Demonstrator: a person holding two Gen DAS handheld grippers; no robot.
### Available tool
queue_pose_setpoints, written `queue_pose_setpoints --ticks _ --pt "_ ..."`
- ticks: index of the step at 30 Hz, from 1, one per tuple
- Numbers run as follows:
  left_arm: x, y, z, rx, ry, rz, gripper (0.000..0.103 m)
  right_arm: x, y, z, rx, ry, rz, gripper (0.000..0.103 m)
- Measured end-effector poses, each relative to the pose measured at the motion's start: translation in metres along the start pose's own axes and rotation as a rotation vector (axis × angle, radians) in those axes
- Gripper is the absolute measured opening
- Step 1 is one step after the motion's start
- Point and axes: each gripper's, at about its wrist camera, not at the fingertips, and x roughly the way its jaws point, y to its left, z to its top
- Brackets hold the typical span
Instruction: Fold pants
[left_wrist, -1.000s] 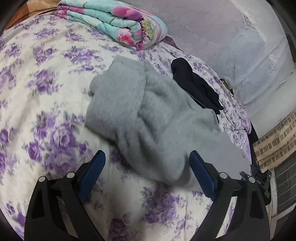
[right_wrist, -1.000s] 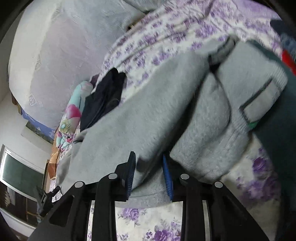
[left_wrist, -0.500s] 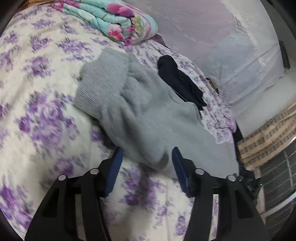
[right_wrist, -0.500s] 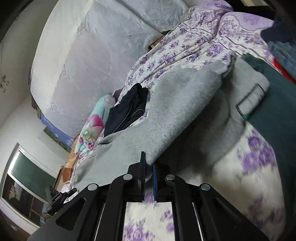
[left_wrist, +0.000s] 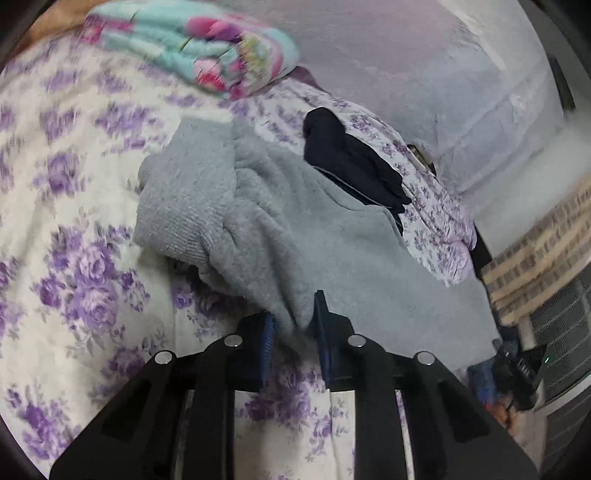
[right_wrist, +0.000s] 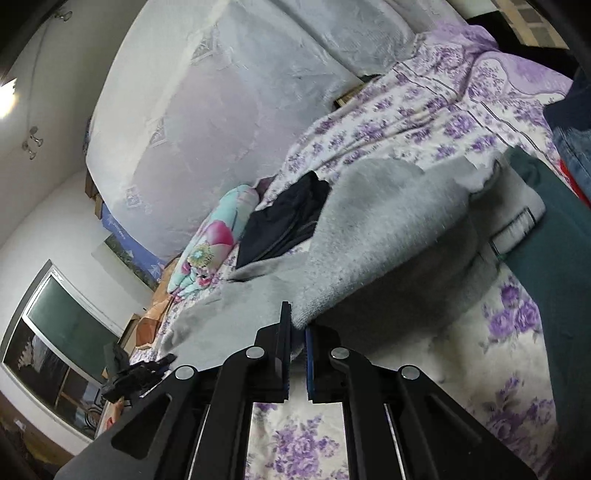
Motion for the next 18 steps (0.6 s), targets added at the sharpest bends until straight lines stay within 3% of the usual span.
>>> queue_pose_setpoints --ticks 2,5,9,12,14,15,17,18 --pt "0.002 0.006 -0.002 -0.036 0.032 -0.012 0.025 -0.005 0.000 -0.001 0.024 -0.002 0.033 0.007" --pt "-0.003 0.007 -0.007 -0.035 0.009 -0.031 0.025 -0.013 0.004 -0.002 0.025 -0.002 0.059 0.007" --pt "-0.010 0.001 0.010 -0.049 -0.075 -0.100 0.016 -0.008 0.019 0.015 -0.021 0.011 0.075 0.007" --pt "-0.002 -0.027 0.060 0.013 -0.152 -0.096 0.014 0.030 0.030 0.082 -0.056 0.014 0.073 0.007" --pt "0.014 -0.054 0.125 0.035 -0.213 -0.080 0.014 0.067 0.032 0.142 -0.064 -0.012 0.014 0.007" --pt "0.021 -0.064 0.157 0.032 -0.247 -0.043 0.018 0.090 0.033 0.175 -0.066 -0.014 -0.017 0.010" --pt "0.029 -0.076 0.195 -0.011 -0.233 0.043 0.028 0.110 0.033 0.204 -0.044 -0.015 -0.090 0.022" --pt "0.027 -0.079 0.199 -0.046 -0.226 0.069 0.043 0.110 0.034 0.205 -0.035 -0.028 -0.117 0.047"
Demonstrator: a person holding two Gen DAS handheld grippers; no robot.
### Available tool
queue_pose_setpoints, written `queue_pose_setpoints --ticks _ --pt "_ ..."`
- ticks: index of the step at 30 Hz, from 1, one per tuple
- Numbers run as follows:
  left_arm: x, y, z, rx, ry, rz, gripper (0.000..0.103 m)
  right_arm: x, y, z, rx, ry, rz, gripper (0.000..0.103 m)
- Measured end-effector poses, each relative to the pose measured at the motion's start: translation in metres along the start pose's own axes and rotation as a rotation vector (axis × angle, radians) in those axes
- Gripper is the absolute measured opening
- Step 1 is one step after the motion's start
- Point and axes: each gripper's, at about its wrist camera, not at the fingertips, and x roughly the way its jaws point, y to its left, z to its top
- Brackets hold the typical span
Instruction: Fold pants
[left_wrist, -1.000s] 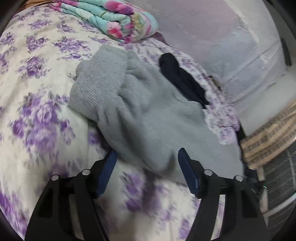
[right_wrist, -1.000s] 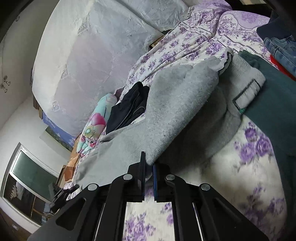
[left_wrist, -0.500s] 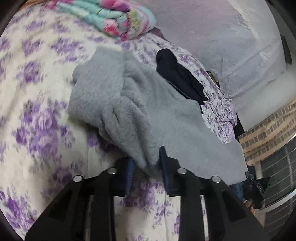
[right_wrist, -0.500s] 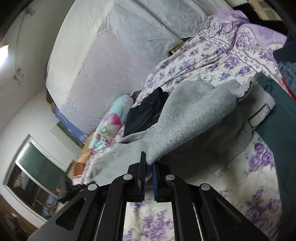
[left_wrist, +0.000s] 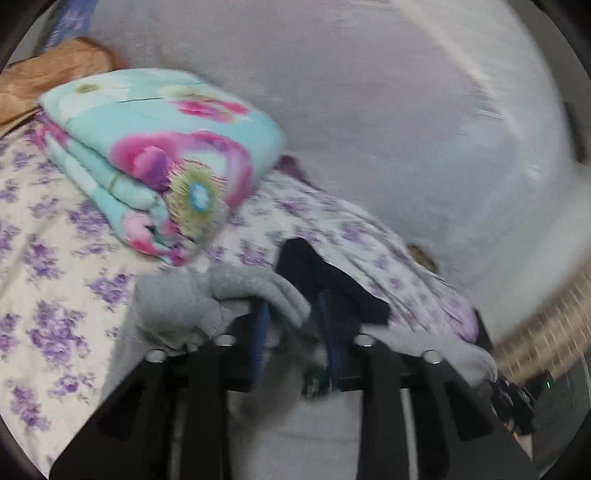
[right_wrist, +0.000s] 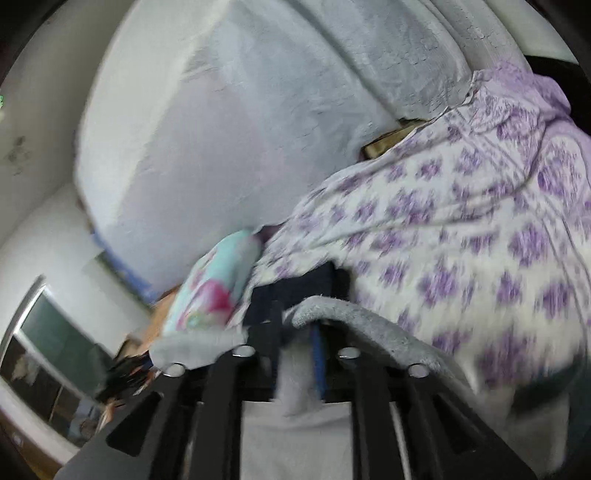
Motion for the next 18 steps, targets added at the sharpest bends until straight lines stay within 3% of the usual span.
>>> queue_pose_setpoints --ticks 1,3,5,7,10,12,13,15,18 --pt "-0.007 -0.001 -0.003 -0.011 -0.002 -0.008 0.070 -0.007 0.002 -0.004 -0.007 -0.033 0.002 0.074" --pt "-0.034 -0.001 -0.022 0.072 -0.036 -0.076 0.099 -0.028 0.005 -0.029 -0.095 -0.107 -0.032 0.083" --pt "-0.055 0.009 -0.051 0.177 -0.043 -0.022 0.099 -0.048 -0.004 -0.065 -0.165 -0.094 -0.106 0.083" --pt "-0.063 0.034 -0.075 0.176 0.025 0.004 0.099 -0.064 -0.020 -0.099 -0.163 -0.045 -0.119 0.083" --pt "-0.066 0.104 -0.122 0.003 0.195 -0.018 0.098 -0.089 -0.060 -0.171 -0.094 0.080 -0.156 0.083" --pt "-0.062 0.137 -0.145 -0.096 0.235 -0.021 0.098 -0.099 -0.078 -0.204 -0.036 0.125 -0.173 0.083" --pt "-0.060 0.146 -0.151 -0.125 0.243 -0.026 0.098 -0.104 -0.089 -0.222 0.016 0.146 -0.165 0.083" --pt "-0.063 0.151 -0.158 -0.131 0.177 -0.052 0.098 -0.106 -0.097 -0.242 0.069 0.156 -0.144 0.082" --pt "-0.049 0.134 -0.155 -0.118 0.162 -0.101 0.099 -0.102 -0.093 -0.242 0.058 0.147 -0.164 0.082"
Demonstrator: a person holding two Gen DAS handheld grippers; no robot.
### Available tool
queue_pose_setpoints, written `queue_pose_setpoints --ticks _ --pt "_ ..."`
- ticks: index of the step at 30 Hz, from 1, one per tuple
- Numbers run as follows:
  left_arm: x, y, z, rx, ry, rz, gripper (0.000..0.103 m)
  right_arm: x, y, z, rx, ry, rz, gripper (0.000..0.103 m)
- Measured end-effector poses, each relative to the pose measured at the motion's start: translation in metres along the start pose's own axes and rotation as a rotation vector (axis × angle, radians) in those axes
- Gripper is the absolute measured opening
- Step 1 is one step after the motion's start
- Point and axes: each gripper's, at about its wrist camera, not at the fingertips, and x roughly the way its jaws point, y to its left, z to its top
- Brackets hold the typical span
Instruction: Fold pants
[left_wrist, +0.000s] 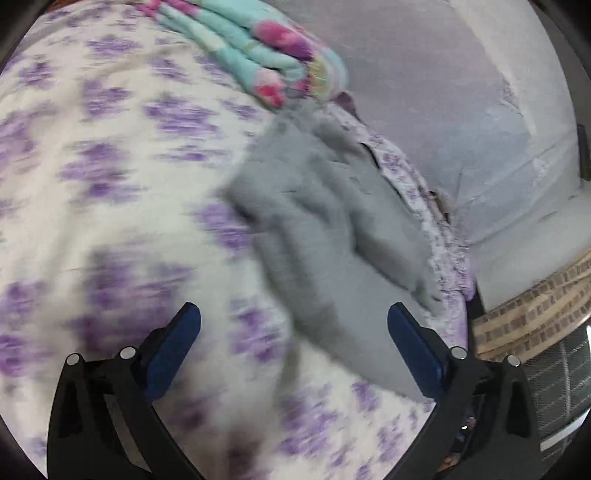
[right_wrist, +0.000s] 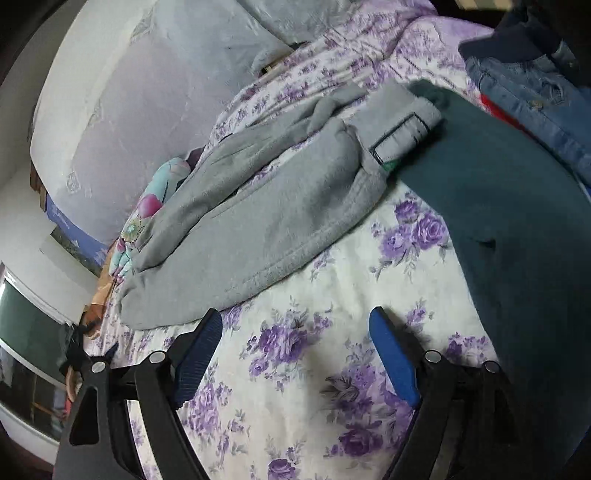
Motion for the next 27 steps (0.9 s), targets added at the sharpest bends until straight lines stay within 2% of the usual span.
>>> queue_pose_setpoints --ticks 1,2,4,5,6,8,9,10,11,12,14,17,20,22,23,24,25,27 --pt "0.017 -0.005 0.003 -0.007 0.032 -0.019 0.099 0.005 0.000 0.003 0.013 0.006 0.000 0.084" --pt "0.029 -0.006 0.004 -0.019 0.050 0.003 0.099 0.014 -0.001 0.010 0.027 0.010 0.003 0.084" --pt "0.050 -0.019 0.006 0.014 0.033 0.158 0.099 0.029 -0.003 0.025 0.065 -0.006 -0.005 0.084" --pt "0.062 -0.030 0.007 0.075 0.019 0.192 0.099 0.037 -0.004 0.034 0.092 -0.024 -0.006 0.083" --pt "0.071 -0.035 0.007 0.114 0.019 0.196 0.099 0.042 -0.005 0.041 0.114 -0.039 -0.007 0.080" --pt "0.078 -0.038 0.006 0.137 -0.031 0.234 0.094 0.055 -0.012 0.055 0.166 -0.058 -0.007 0.051" --pt "0.075 -0.037 0.006 0.135 -0.055 0.244 0.067 0.060 -0.017 0.059 0.198 -0.053 0.011 0.025" --pt "0.072 -0.034 0.005 0.126 -0.058 0.234 0.030 0.064 -0.023 0.060 0.235 -0.049 0.047 0.014" --pt "0.065 -0.024 0.007 0.076 -0.040 0.184 0.028 0.064 -0.028 0.058 0.265 -0.056 0.074 0.014" --pt "0.058 -0.016 0.008 0.031 -0.036 0.135 0.021 0.058 -0.027 0.056 0.261 -0.070 0.090 0.012" --pt "0.037 -0.004 0.010 -0.015 -0.024 0.055 0.018 0.036 -0.016 0.050 0.204 -0.100 0.124 0.011" --pt "-0.013 -0.016 -0.002 0.057 -0.041 0.021 0.018 0.001 0.003 0.031 0.113 -0.102 0.152 0.011" --pt "-0.059 -0.018 -0.031 0.092 -0.020 -0.028 0.018 -0.033 0.004 0.003 0.065 -0.077 0.137 0.011" --pt "-0.072 -0.007 -0.056 0.101 -0.003 -0.006 0.019 -0.038 -0.005 -0.014 0.053 -0.031 0.117 0.012" --pt "-0.072 0.006 -0.070 0.100 0.008 0.029 0.020 -0.033 -0.011 -0.026 0.026 0.020 0.073 0.014" --pt "-0.063 0.015 -0.081 0.092 0.020 0.062 0.026 -0.028 -0.015 -0.034 0.002 0.052 0.021 0.019" --pt "-0.058 0.027 -0.087 0.074 0.022 0.070 0.027 -0.021 -0.020 -0.039 -0.006 0.060 0.012 0.019" --pt "-0.064 0.031 -0.092 0.088 -0.026 0.039 0.028 -0.023 -0.022 -0.034 0.024 0.077 0.034 0.020"
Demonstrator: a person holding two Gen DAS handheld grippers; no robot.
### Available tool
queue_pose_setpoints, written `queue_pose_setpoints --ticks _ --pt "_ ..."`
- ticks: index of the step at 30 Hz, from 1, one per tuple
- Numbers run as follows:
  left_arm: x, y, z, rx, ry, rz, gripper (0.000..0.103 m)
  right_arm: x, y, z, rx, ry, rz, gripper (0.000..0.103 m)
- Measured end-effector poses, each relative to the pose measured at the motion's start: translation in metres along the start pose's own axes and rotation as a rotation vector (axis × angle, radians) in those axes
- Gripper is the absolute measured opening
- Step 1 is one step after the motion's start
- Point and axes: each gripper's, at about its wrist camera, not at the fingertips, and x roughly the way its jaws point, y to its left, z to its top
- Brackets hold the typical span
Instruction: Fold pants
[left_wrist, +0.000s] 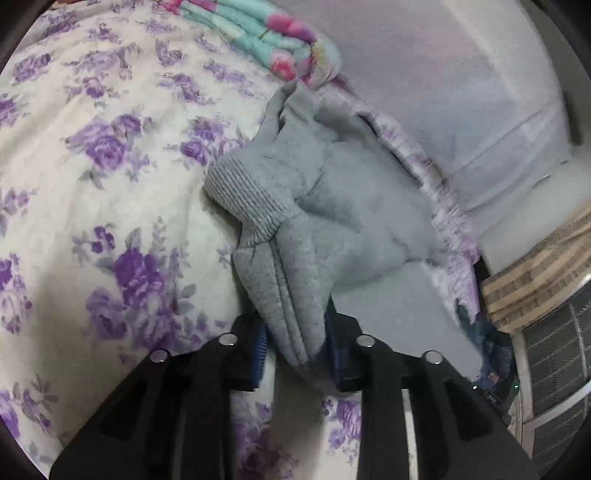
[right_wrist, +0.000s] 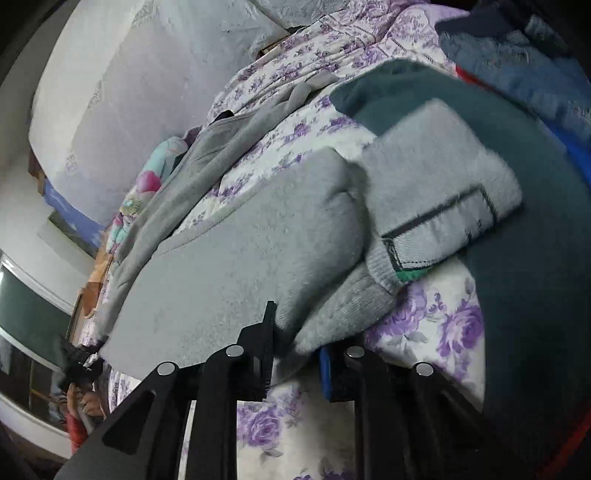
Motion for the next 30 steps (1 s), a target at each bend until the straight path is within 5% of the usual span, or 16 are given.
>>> queue_pose_setpoints --ticks 2,4,6,9,12,15,20,23,27,28,29,30 --pt "-0.013 -0.007 0.000 0.013 -0.027 0.049 0.039 -0.011 0.001 0.006 -0.004 0.014 -0.018 0.029" --pt "-0.045 -0.005 -0.001 0.020 -0.096 0.081 0.072 -0.031 -0.002 0.010 -0.027 -0.003 -0.075 0.039" --pt "-0.074 0.004 0.001 0.007 -0.192 0.170 0.090 -0.064 -0.009 0.015 -0.020 -0.078 -0.194 0.043" --pt "-0.102 0.015 0.021 -0.025 -0.284 0.263 0.090 -0.096 -0.015 0.034 0.048 -0.211 -0.197 0.046" --pt "-0.083 0.010 0.051 -0.066 -0.259 0.193 0.090 -0.071 0.004 0.077 0.072 -0.229 -0.026 0.051" --pt "-0.040 -0.018 0.078 -0.024 -0.218 0.150 0.091 -0.006 0.029 0.124 0.086 -0.185 0.026 0.065" --pt "0.060 -0.054 0.114 0.001 -0.038 0.040 0.096 0.136 0.039 0.192 0.214 -0.019 -0.013 0.065" --pt "0.095 -0.048 0.125 0.018 -0.047 0.119 0.099 0.179 0.030 0.211 0.279 -0.027 -0.044 0.066" --pt "0.107 -0.054 0.128 0.115 -0.097 0.219 0.099 0.195 0.040 0.227 0.231 -0.075 -0.033 0.083" --pt "0.111 -0.056 0.125 0.135 -0.097 0.271 0.099 0.197 0.045 0.230 0.195 -0.075 -0.048 0.074" --pt "0.111 -0.057 0.123 0.149 -0.099 0.280 0.099 0.195 0.051 0.231 0.129 -0.083 -0.077 0.055" --pt "0.110 -0.058 0.123 0.161 -0.104 0.289 0.099 0.194 0.053 0.233 0.093 -0.074 -0.088 0.008"
